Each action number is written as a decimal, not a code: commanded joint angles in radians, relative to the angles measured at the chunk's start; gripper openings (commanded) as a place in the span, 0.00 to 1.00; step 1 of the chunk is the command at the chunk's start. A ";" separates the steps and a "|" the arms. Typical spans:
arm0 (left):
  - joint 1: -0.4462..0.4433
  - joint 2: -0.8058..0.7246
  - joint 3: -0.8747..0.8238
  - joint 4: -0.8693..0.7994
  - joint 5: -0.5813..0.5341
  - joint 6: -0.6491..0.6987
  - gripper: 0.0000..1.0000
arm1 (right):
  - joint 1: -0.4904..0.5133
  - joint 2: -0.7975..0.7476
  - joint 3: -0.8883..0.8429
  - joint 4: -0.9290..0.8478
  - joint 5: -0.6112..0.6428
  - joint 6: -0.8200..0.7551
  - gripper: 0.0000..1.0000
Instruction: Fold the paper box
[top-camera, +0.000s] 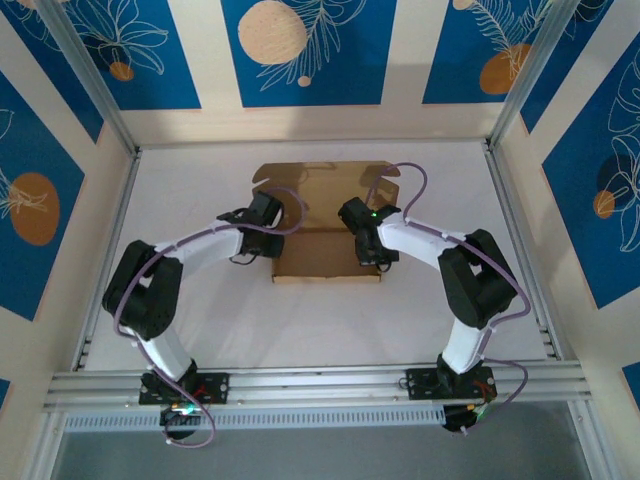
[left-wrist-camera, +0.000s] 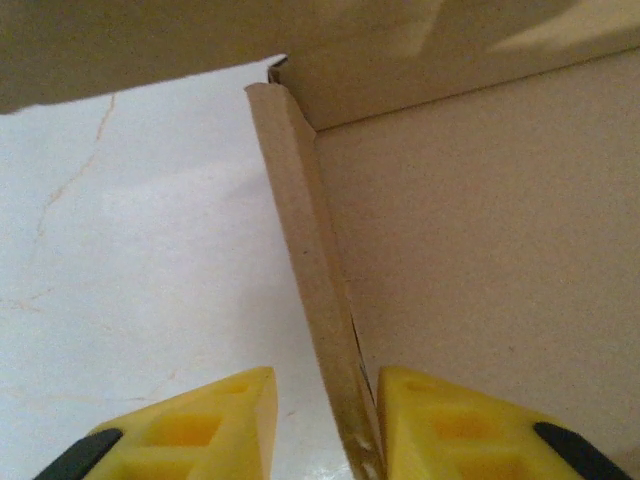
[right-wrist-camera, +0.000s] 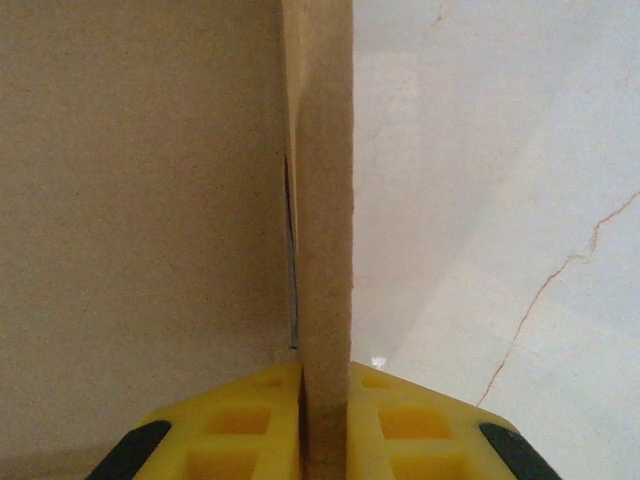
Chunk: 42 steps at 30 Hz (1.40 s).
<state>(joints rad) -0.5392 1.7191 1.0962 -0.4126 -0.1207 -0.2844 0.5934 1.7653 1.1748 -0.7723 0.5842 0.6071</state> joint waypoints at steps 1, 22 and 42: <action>-0.018 0.027 0.034 -0.047 -0.050 -0.022 0.30 | 0.020 -0.030 0.001 -0.012 -0.007 0.019 0.17; -0.179 0.138 0.189 -0.286 -0.503 -0.251 0.00 | 0.155 0.010 0.116 -0.109 0.022 0.154 0.18; -0.147 0.014 0.070 -0.159 -0.347 -0.282 0.44 | 0.116 -0.111 0.018 -0.002 -0.025 0.071 0.62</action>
<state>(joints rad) -0.6949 1.8034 1.2030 -0.6258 -0.5289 -0.5755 0.7189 1.7584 1.2232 -0.8433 0.5907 0.7124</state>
